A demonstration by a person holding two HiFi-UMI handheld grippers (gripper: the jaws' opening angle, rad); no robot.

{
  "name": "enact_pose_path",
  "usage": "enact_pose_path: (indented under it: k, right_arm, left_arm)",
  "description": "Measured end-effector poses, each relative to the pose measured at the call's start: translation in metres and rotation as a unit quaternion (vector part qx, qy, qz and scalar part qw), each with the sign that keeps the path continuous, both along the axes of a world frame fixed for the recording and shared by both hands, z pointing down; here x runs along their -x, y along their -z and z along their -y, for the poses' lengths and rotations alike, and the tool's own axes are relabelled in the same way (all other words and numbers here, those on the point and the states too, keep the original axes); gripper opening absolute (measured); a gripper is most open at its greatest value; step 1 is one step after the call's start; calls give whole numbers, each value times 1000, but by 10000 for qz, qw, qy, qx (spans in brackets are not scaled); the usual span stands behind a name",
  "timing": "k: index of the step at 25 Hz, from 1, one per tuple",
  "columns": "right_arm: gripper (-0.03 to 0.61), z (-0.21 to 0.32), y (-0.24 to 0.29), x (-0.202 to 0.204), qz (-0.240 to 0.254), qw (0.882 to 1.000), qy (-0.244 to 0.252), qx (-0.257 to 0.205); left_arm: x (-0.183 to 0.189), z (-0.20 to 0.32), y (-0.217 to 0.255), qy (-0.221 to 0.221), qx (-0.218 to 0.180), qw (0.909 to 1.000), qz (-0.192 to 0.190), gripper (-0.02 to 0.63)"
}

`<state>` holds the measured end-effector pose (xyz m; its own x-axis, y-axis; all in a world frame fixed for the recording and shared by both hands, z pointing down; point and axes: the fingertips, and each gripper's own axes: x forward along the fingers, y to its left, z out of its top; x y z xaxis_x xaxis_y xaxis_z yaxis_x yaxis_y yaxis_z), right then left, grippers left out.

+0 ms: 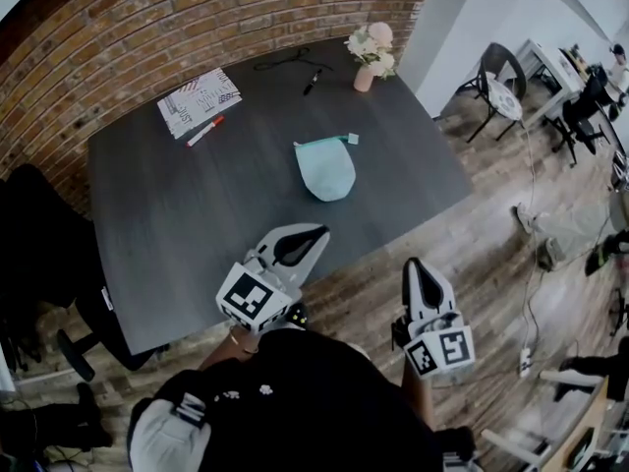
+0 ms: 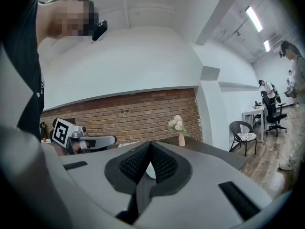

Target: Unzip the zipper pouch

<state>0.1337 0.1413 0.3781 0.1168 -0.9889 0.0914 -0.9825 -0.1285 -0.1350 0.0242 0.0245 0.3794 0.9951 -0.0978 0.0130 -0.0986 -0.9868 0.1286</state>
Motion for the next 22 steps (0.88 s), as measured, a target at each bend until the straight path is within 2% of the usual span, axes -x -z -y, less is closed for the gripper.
enact_pose_path:
  k: [9,22]
  right_arm:
    - [0,46,-8,-7,3,9992,364,171]
    - [2,157,-21,-62,12,9919,1229,318]
  left_arm:
    - [4,34,-12,403,153,9990,118,5]
    - [-13,110,-26,1467,123,9884,380,5]
